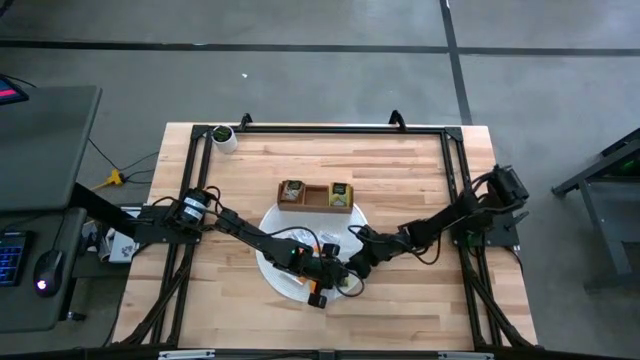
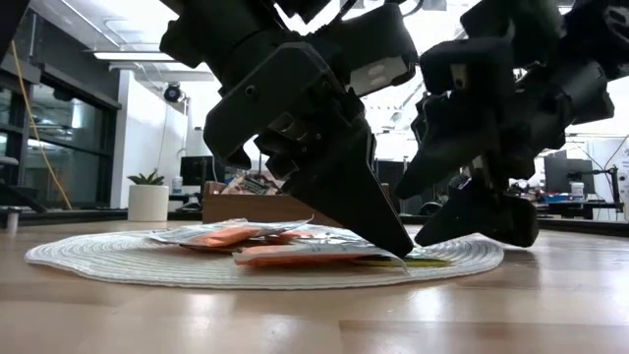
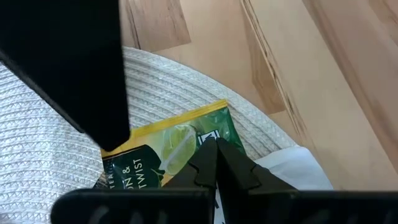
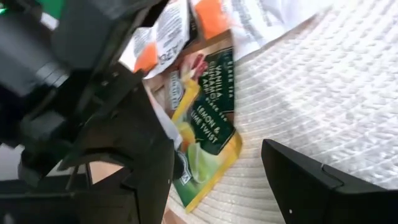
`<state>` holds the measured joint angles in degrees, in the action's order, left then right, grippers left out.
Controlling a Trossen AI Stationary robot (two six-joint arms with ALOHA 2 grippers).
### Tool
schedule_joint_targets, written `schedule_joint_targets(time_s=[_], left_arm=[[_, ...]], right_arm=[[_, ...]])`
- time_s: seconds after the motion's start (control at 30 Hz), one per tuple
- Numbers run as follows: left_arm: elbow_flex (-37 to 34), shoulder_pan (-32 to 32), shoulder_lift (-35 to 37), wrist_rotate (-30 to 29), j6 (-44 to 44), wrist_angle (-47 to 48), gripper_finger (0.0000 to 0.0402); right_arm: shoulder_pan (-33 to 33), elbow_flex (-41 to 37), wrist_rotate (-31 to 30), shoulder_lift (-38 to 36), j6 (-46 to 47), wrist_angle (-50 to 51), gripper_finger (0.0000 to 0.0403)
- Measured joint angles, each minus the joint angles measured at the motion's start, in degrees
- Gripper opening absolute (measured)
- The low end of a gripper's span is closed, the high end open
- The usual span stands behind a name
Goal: Pick & Place Tea
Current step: Put the yellow tea bag into the right section of the wooden organizer
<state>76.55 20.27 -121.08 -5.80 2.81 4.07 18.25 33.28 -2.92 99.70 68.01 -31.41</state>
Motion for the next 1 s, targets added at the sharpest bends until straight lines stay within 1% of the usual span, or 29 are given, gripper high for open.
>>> schedule_joint_targets(time_s=[0.07,0.17,0.27,0.4,0.5,0.67,0.8,0.9,1.0], left_arm=[[-0.02,0.0,0.0,0.02,0.02,-0.02,0.0],[-0.02,0.0,0.0,0.02,0.01,-0.04,0.0],[-0.02,0.0,0.0,0.04,0.02,-0.05,0.0],[-0.04,0.0,0.0,0.06,0.02,-0.06,0.0],[-0.26,0.4,0.0,-0.65,0.01,-0.14,0.0],[-0.26,0.48,-0.02,-1.11,0.02,-0.21,0.0],[-0.28,1.21,-0.01,-1.88,0.0,-0.2,0.0],[-0.28,1.2,0.0,-1.24,0.0,-0.29,0.0],[-0.28,1.18,-0.02,-1.14,0.0,-0.37,0.0]], right_arm=[[-0.71,0.0,0.86,0.0,1.06,0.72,0.0239],[-1.93,0.67,3.74,0.0,2.09,2.86,0.0239],[-3.02,3.1,6.86,-0.02,1.2,7.9,0.0239],[-3.96,7.36,9.48,-0.02,-1.1,16.06,0.0239],[-4.19,8.78,10.68,-0.02,-1.75,19.0,0.0239],[-4.19,8.81,12.27,1.02,-1.93,17.41,0.0239],[-4.54,8.85,15.62,3.64,-3.79,12.17,0.0238],[-4.55,8.89,17.67,5.7,-3.54,8.66,0.0238],[-4.42,8.92,17.77,6.26,-3.78,8.41,0.0238]])
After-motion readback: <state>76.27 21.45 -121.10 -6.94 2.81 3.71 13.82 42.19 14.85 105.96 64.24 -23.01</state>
